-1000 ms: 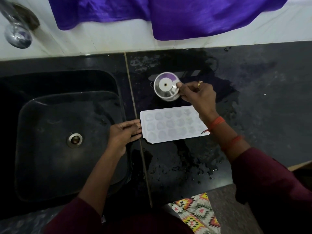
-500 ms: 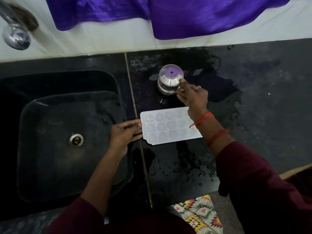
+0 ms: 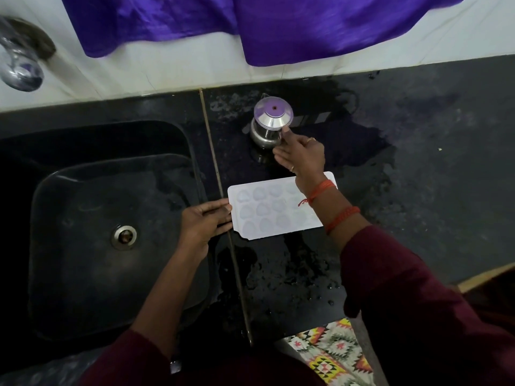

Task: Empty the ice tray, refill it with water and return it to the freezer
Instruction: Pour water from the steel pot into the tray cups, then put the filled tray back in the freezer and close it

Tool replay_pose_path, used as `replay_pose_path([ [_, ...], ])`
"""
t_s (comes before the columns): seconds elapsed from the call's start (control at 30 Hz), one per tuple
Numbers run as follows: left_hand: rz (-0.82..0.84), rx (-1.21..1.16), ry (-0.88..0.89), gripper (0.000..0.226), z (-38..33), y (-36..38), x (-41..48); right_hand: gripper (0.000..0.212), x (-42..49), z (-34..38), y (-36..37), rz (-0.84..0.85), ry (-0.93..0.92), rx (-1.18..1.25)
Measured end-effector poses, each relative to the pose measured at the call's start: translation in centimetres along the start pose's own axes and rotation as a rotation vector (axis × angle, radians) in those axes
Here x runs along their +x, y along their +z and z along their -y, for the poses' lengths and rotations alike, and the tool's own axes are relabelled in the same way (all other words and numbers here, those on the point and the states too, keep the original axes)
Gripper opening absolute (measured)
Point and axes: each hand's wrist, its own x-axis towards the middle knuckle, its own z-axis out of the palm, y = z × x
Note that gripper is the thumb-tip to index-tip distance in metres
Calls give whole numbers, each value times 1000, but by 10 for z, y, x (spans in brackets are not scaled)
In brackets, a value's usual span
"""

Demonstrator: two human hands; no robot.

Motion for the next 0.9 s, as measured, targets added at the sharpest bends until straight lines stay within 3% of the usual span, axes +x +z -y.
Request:
replay_pose_path([
  [0.07,-6,15,5,12,0,1,0,35,-4,1,-11,4,-52,-94],
  [0.2,-17,28,11,11,0,4,-1,21,-16,2,-50,-44,-257,-329],
  [0.33,-16,44,21,10,1,6,-3,15,-25,-1,-98,-212,-364,-616],
  [0.57,-39,77,7,11,2,8,-3,13,-36,-25,-144,-335,-289,-818],
  [0.9,-99,94,36,11,9,14,-4,23,-27,-37,-155,-209,-203,-784],
])
